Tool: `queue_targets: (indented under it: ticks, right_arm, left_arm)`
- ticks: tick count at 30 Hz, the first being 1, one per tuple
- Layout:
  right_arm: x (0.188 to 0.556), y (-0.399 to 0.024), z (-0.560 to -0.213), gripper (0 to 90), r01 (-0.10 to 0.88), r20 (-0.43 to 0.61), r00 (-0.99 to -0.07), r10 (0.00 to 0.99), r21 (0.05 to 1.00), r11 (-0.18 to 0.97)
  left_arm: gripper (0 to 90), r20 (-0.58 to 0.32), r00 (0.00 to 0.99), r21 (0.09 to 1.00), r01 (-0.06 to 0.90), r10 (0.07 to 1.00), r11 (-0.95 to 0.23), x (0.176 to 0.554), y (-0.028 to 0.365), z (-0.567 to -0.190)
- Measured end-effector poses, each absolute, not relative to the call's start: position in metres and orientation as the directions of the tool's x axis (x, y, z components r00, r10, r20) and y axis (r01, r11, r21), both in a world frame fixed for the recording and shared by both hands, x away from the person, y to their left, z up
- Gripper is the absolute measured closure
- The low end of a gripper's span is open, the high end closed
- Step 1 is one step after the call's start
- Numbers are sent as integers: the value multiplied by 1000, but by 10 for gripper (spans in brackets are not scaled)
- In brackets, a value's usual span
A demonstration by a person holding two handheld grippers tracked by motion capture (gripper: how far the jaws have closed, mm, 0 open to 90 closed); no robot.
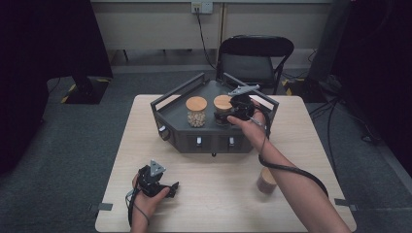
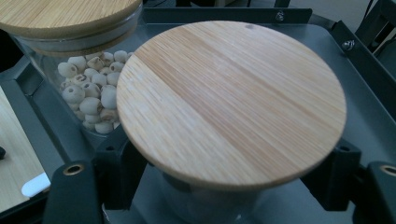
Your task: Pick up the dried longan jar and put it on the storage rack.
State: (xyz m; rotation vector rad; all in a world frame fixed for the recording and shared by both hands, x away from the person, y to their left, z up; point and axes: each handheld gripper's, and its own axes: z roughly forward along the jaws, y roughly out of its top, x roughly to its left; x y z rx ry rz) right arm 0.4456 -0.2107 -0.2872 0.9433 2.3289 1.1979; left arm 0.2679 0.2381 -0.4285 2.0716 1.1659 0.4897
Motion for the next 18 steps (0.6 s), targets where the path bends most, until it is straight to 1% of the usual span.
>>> queue_targets:
  ticks: [15,18]
  right_arm:
    - [445,-206,-283,248,411,-17,-708,706,803,432]
    - [445,-207,-283,224,420,-8,-704,710,801,426]
  left_arm:
    - [0,-12,524,729,588,852,-351,268,238,-428]
    - [0,-13,523,729,588,852,-350,268,238,-429]
